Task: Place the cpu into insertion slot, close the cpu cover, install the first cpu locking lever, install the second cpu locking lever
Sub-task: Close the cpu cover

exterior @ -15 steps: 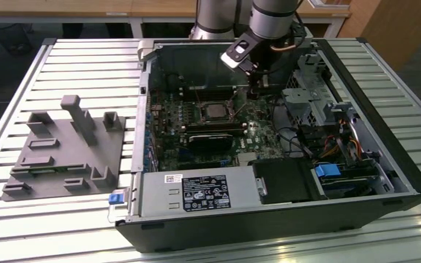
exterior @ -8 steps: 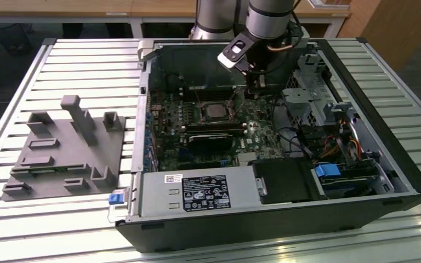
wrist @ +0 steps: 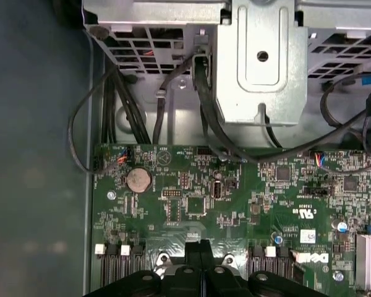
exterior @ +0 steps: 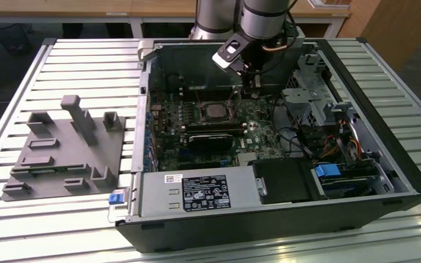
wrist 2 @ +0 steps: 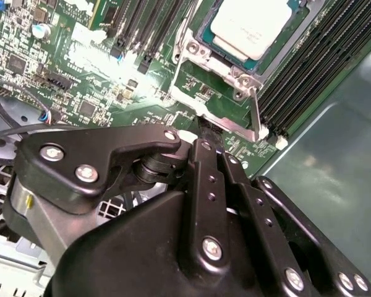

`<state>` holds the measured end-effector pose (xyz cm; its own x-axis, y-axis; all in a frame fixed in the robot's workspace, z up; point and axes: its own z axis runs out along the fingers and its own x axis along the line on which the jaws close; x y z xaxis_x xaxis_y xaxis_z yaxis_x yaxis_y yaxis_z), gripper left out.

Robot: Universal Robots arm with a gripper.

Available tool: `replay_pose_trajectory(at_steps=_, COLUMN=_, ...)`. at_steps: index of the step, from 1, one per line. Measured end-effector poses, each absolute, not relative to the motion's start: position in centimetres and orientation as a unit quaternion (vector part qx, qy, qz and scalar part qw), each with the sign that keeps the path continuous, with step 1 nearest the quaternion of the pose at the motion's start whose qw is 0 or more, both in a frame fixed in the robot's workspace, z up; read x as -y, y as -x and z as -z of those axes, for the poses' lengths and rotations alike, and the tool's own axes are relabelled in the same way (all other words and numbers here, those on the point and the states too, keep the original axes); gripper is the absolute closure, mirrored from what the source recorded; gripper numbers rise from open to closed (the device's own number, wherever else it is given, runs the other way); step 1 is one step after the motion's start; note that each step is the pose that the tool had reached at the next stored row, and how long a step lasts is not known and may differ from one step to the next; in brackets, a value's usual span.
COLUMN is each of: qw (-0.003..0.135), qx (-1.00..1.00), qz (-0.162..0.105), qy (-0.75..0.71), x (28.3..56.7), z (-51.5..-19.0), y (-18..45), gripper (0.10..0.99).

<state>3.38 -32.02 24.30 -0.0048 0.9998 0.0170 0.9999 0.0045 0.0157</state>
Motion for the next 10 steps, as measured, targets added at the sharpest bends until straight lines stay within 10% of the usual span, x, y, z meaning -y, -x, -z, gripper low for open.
replay_pose_trajectory(at_steps=10, qw=0.000, qx=0.709, qz=0.012, qy=0.705, x=32.02, z=-24.29, y=-2.63, gripper=0.980)
